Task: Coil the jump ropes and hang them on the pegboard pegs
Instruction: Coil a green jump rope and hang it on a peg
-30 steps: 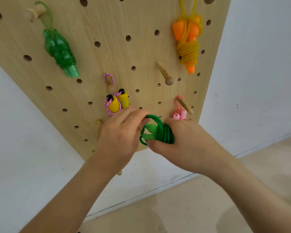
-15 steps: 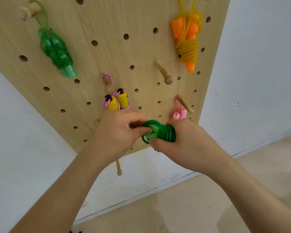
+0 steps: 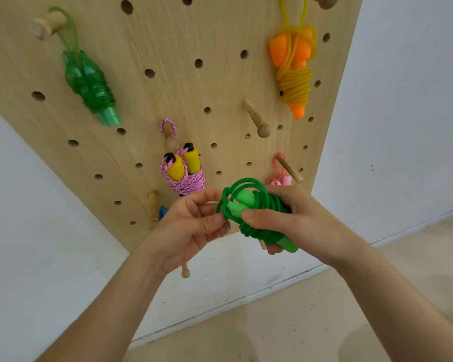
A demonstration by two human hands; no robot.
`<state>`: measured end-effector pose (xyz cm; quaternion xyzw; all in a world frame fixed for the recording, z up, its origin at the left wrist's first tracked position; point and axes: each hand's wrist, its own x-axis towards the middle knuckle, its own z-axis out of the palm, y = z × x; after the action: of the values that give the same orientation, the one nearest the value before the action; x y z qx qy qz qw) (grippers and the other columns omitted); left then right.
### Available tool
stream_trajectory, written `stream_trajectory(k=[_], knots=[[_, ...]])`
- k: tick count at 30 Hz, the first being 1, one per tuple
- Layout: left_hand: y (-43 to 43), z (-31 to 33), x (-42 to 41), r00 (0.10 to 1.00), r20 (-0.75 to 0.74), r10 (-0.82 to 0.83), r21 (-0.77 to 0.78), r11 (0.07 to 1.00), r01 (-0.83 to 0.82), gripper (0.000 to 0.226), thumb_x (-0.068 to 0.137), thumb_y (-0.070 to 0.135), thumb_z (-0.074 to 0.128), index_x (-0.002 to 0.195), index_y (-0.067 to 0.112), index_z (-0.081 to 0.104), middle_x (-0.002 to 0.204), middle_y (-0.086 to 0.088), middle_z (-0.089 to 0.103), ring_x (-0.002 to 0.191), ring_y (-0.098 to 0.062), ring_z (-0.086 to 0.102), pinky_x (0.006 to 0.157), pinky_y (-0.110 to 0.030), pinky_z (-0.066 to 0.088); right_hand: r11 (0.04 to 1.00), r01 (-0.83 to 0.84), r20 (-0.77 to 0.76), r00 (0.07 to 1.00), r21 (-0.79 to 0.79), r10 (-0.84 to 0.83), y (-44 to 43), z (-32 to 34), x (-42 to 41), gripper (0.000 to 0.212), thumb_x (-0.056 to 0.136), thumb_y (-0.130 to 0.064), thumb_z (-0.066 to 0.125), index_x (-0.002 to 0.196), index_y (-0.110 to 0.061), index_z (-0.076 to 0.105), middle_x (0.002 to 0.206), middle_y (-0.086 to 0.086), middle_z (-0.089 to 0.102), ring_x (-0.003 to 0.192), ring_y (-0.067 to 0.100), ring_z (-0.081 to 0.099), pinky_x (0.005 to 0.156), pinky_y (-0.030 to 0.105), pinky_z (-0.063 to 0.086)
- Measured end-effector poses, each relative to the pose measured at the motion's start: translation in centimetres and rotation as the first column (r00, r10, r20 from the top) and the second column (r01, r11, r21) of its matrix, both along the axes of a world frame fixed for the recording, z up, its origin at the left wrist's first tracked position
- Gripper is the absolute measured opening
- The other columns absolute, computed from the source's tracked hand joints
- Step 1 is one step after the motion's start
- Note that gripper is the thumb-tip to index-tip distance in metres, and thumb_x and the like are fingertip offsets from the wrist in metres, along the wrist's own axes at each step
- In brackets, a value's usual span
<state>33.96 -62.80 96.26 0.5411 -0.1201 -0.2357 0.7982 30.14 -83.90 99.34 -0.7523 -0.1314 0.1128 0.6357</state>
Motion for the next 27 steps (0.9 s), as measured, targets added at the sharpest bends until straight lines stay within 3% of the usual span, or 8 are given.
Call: stream_trajectory(k=[3, 6, 9, 12, 16, 20, 24, 27], knots=[[0.5, 0.3, 0.6, 0.993, 0.013, 0.119, 0.229, 0.966, -0.119, 0.031, 0.06, -0.012, 0.068, 0.07, 0.016, 0.076, 0.071, -0.004, 0.071, 0.064, -0.016, 0.067, 0.057, -0.025, 0.055, 0.998, -0.008, 0.027, 1.0, 0.056, 0.007, -0.6, -0.3, -0.1, 0.031, 0.076, -0.03, 0.07, 0.092, -0.003, 0.067, 0.073, 0.011, 0.065, 0.057, 0.025, 0.058, 0.052, 0.034, 0.048], [1.3, 1.9, 1.9, 0.944, 0.286, 0.164, 0.519, 0.802, -0.296, 0.045, 0.068, -0.024, 0.062, 0.061, 0.019, 0.074, 0.07, -0.009, 0.07, 0.071, -0.024, 0.066, 0.063, -0.031, 0.055, 0.998, -0.061, 0.052, 0.997, 0.018, 0.06, -0.1, -1.0, -1.0, 0.024, 0.076, -0.025, 0.073, 0.091, -0.008, 0.069, 0.072, 0.004, 0.067, 0.061, 0.018, 0.06, 0.053, 0.035, 0.05], [0.9, 3.2, 2.6, 0.837, 0.527, 0.148, 0.592, 0.642, -0.486, 0.039, 0.071, -0.02, 0.065, 0.064, 0.018, 0.071, 0.079, -0.014, 0.07, 0.081, -0.03, 0.067, 0.074, -0.038, 0.058, 0.998, 0.006, 0.158, 0.988, -0.069, 0.005, 1.0, -1.8, -1.7, 0.024, 0.076, -0.033, 0.076, 0.089, -0.015, 0.067, 0.071, 0.002, 0.064, 0.061, 0.022, 0.06, 0.052, 0.044, 0.052], [0.3, 3.4, 2.7, 0.76, 0.634, 0.142, 0.578, 0.565, -0.588, 0.032, 0.074, -0.015, 0.066, 0.072, 0.017, 0.069, 0.077, -0.005, 0.069, 0.078, -0.024, 0.067, 0.068, -0.033, 0.057, 0.956, 0.15, 0.297, 0.952, -0.254, -0.07, 1.7, -2.9, -2.3, 0.03, 0.075, -0.051, 0.071, 0.088, -0.026, 0.06, 0.07, 0.002, 0.057, 0.057, 0.016, 0.051, 0.057, 0.046, 0.047], [0.8, 4.6, 2.1, 0.88, 0.463, 0.103, 0.571, 0.724, -0.386, 0.023, 0.081, -0.014, 0.06, 0.079, 0.008, 0.066, 0.077, -0.01, 0.073, 0.074, -0.017, 0.069, 0.055, -0.021, 0.051, 0.882, 0.245, 0.263, 0.954, -0.403, -0.145, 1.8, -5.0, -2.3, 0.029, 0.078, -0.058, 0.063, 0.09, -0.033, 0.052, 0.067, -0.007, 0.055, 0.06, 0.009, 0.05, 0.056, 0.031, 0.042], [1.0, 5.0, 1.0, 0.946, 0.32, -0.053, 0.567, 0.811, -0.146, 0.02, 0.069, -0.007, 0.073, 0.085, 0.003, 0.066, 0.074, -0.016, 0.073, 0.078, -0.027, 0.071, 0.073, -0.031, 0.056, 0.835, 0.367, 0.277, 0.922, -0.41, -0.27, 1.1, -6.3, -1.1, 0.025, 0.079, -0.049, 0.067, 0.091, -0.032, 0.054, 0.071, -0.009, 0.058, 0.067, 0.008, 0.054, 0.061, 0.031, 0.045], [0.1, 4.4, 0.4, 0.94, 0.33, 0.09, 0.455, 0.857, -0.241, 0.014, 0.082, 0.004, 0.063, 0.07, 0.008, 0.069, 0.053, -0.008, 0.057, 0.058, -0.019, 0.061, 0.08, -0.044, 0.049, 0.803, 0.453, 0.367, 0.875, -0.388, -0.316, 2.9, -7.7, -0.9, 0.029, 0.083, -0.052, 0.063, 0.1, -0.032, 0.049, 0.077, -0.01, 0.057, 0.07, 0.009, 0.053, 0.062, 0.033, 0.045], [-0.9, 3.5, -0.6, 0.945, 0.27, 0.185, 0.296, 0.918, -0.265, 0.029, 0.093, 0.005, 0.051, 0.073, 0.016, 0.068, 0.054, -0.003, 0.049, 0.056, -0.016, 0.049, 0.053, -0.025, 0.039, 0.835, 0.325, 0.236, 0.941, -0.444, -0.241, 3.1, -7.9, -0.7, 0.039, 0.087, -0.054, 0.058, 0.119, -0.041, 0.041, 0.09, -0.016, 0.058, 0.08, 0.006, 0.056, 0.073, 0.03, 0.048]])
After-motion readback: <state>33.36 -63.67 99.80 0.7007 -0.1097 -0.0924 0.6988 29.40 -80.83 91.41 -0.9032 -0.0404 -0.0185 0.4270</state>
